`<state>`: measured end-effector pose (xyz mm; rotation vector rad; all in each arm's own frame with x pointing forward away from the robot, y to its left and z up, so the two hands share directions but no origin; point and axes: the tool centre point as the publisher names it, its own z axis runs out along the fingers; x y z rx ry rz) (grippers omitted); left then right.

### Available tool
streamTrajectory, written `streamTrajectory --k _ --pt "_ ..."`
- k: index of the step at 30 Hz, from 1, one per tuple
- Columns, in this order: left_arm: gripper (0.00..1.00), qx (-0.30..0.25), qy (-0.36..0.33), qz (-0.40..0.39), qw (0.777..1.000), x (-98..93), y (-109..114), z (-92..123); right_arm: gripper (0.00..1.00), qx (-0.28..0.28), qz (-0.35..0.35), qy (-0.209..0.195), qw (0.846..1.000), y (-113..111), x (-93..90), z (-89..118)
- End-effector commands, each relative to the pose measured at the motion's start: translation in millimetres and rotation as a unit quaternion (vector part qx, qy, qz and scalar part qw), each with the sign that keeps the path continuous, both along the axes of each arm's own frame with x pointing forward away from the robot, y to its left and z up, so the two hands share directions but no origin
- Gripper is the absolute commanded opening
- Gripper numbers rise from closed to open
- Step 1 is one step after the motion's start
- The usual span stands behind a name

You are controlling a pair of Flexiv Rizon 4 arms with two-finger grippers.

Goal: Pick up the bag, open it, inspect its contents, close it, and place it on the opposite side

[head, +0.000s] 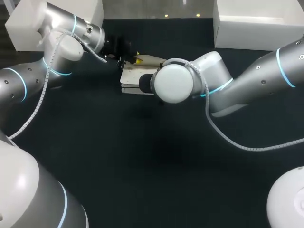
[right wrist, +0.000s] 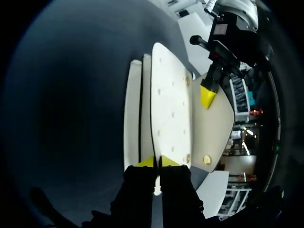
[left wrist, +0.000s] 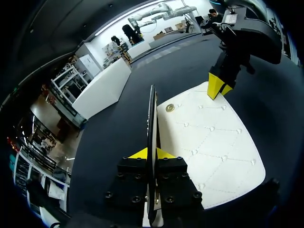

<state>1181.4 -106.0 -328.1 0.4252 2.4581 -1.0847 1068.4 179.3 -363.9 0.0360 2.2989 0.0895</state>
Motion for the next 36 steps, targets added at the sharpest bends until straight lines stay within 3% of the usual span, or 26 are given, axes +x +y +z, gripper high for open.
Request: streamTrajectory --k 1,19,25,26,27,31,34,36 --pt "0.0 -0.009 -0.017 -0.004 1.0 -3.4 1.0 -4.5 0.0 0.005 -0.002 -0.004 1.0 0.4 -0.2 -3.6" --pt "0.0 -0.024 -0.121 -0.014 0.992 -24.2 1.6 -24.8 0.0 0.011 -0.01 -0.004 1.0 -0.6 -1.8 -4.3" --pt "0.0 -0.03 -0.109 -0.006 0.994 -22.9 2.2 -19.8 0.0 0.011 -0.01 -0.004 1.0 -0.6 -1.8 -4.3" --pt "0.11 -0.03 -0.109 -0.005 0.994 -22.7 2.5 -17.1 0.0 0.011 -0.01 -0.004 1.0 -0.6 -1.8 -4.3" --pt "0.39 -0.031 -0.108 -0.003 0.994 -22.5 3.1 -13.9 0.0 0.011 -0.01 -0.004 1.0 -0.6 -1.8 -4.3" --pt "0.45 -0.036 -0.099 0.004 0.994 -19.5 6.5 -2.0 0.0 0.011 -0.01 -0.004 1.0 -0.6 -1.8 -4.3" --pt "0.4 -0.036 -0.094 0.003 0.995 -17.2 8.1 4.8 0.0 0.011 -0.01 -0.004 1.0 -0.6 -1.8 -4.3" --pt "0.31 -0.032 -0.096 0.005 0.995 -15.2 8.3 6.9 0.0 0.011 -0.01 -0.004 1.0 -0.6 -1.8 -4.3"
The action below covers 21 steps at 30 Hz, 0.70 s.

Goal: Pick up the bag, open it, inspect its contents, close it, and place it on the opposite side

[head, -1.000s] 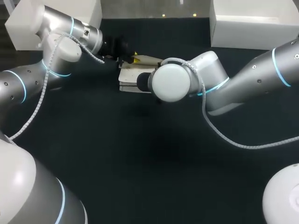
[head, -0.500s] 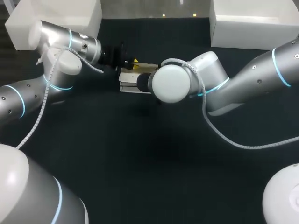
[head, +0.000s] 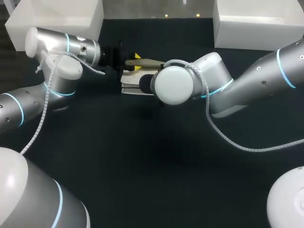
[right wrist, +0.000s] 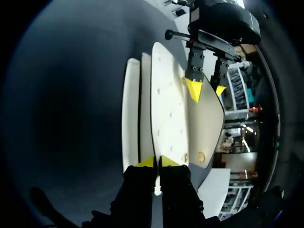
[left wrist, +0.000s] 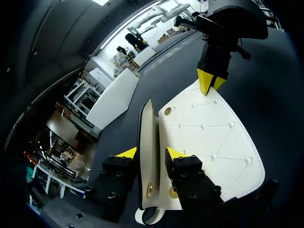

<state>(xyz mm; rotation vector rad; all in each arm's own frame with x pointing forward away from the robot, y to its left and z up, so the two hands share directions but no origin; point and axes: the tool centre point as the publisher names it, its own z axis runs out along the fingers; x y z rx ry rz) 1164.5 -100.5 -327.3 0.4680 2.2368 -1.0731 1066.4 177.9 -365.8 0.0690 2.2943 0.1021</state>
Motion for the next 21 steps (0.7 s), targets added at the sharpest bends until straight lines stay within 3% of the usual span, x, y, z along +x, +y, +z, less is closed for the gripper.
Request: streamTrajectory --k 1,4,5,21 --pt "0.27 0.009 0.002 -0.001 1.0 3.1 2.6 6.4 0.0 0.001 0.0 -0.002 1.0 0.8 0.2 -2.4" --pt "0.1 0.014 0.0 0.0 1.0 6.0 1.6 5.7 0.0 0.001 0.0 -0.002 1.0 0.8 0.2 -2.4" --pt "0.0 0.014 -0.001 -0.001 1.0 6.2 1.5 5.6 0.0 0.001 0.0 -0.002 1.0 0.8 0.2 -2.4" --pt "0.0 0.024 -0.023 -0.04 0.999 -27.7 7.8 -22.8 0.0 0.001 0.0 -0.002 1.0 0.8 0.2 -2.4"
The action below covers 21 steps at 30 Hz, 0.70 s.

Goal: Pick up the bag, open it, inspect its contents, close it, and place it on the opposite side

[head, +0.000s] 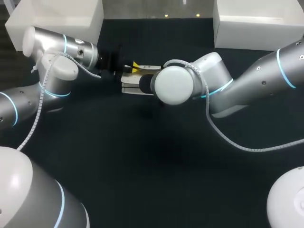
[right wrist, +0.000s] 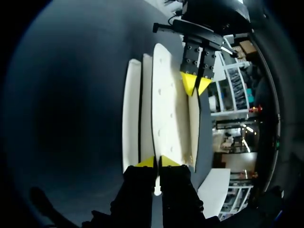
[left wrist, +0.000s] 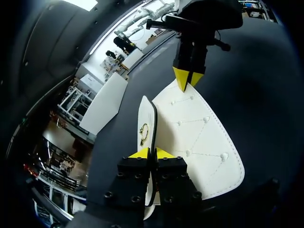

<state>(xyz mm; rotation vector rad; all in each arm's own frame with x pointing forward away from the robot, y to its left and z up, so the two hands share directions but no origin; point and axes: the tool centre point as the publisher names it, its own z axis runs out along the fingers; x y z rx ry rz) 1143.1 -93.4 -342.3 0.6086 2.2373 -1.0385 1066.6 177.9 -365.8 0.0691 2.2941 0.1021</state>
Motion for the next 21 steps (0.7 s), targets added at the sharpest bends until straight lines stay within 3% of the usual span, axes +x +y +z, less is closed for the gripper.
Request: streamTrajectory --k 1,12,16,17,19,21 --pt "0.0 -0.004 -0.007 0.002 1.0 -7.3 0.8 -9.5 0.0 0.001 0.0 -0.002 1.0 0.8 0.0 -2.3" --pt "0.0 0.01 -0.014 0.02 1.0 0.5 5.7 -18.9 0.0 0.001 0.0 -0.002 1.0 0.8 0.0 -2.3" --pt "0.0 0.002 -0.012 0.015 1.0 -0.2 5.1 -12.7 0.0 0.001 0.0 -0.002 1.0 0.8 0.0 -2.3" --pt "0.02 0.001 -0.013 0.014 1.0 -1.2 4.6 -10.2 0.0 0.001 0.0 -0.002 1.0 0.8 0.0 -2.3" --pt "0.22 -0.002 -0.018 0.009 1.0 -3.1 3.2 -5.4 0.0 0.001 0.0 -0.002 1.0 0.8 0.0 -2.3" --pt "0.31 -0.004 -0.021 0.004 1.0 -4.5 1.6 -1.1 0.0 0.001 0.0 -0.002 1.0 0.8 0.0 -2.3"
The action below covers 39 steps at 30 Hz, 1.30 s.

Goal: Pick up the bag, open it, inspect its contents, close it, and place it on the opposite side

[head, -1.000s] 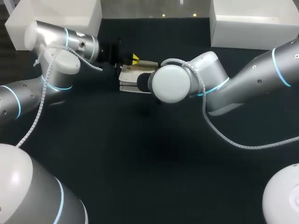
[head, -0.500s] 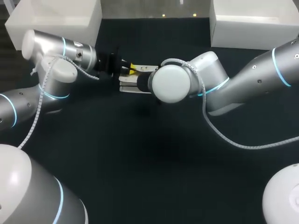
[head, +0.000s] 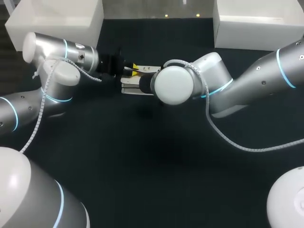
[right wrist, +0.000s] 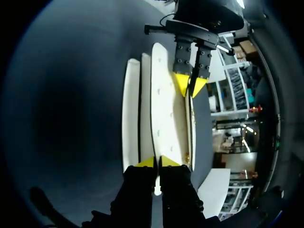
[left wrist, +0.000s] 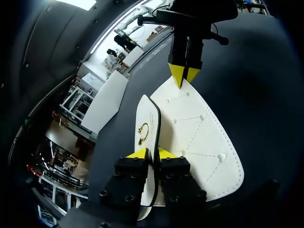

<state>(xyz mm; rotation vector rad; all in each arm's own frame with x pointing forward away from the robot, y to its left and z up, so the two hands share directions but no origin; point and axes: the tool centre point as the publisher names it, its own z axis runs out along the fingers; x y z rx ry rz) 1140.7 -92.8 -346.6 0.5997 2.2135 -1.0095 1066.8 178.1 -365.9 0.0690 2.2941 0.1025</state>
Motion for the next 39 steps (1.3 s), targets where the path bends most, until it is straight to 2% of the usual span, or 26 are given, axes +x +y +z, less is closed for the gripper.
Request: streamTrajectory --k 1,3,4,5,10,18,30,39 --pt "0.29 -0.004 -0.007 -0.009 1.0 -2.8 -0.1 5.1 0.0 0.001 0.0 -0.002 1.0 0.6 -0.2 -2.3" --pt "0.18 -0.004 -0.008 -0.013 1.0 -3.7 -1.9 7.7 0.0 0.001 0.0 -0.002 1.0 0.6 -0.2 -2.3" --pt "0.07 -0.002 -0.01 -0.015 1.0 -3.9 -2.9 8.3 0.0 0.001 0.0 -0.002 1.0 0.6 -0.2 -2.3" --pt "0.0 0.001 -0.01 -0.017 1.0 -4.1 -3.9 8.5 0.0 0.001 0.0 -0.002 1.0 0.6 -0.2 -2.3" --pt "0.0 0.014 -0.014 -0.027 0.999 -6.3 -5.1 5.0 0.0 0.001 0.0 -0.002 1.0 0.6 -0.2 -2.3" --pt "0.0 0.031 -0.006 -0.035 0.999 -4.5 7.8 -8.2 0.0 0.001 0.0 -0.002 1.0 0.6 -0.2 -2.3" --pt "0.0 0.041 -0.015 -0.002 0.999 4.2 -9.5 -11.8 0.0 0.001 0.0 -0.002 1.0 0.6 -0.2 -2.3" --pt "0.0 0.021 -0.01 -0.022 0.999 1.6 5.6 -2.6 0.0 0.001 0.0 -0.002 1.0 0.6 -0.2 -2.3"
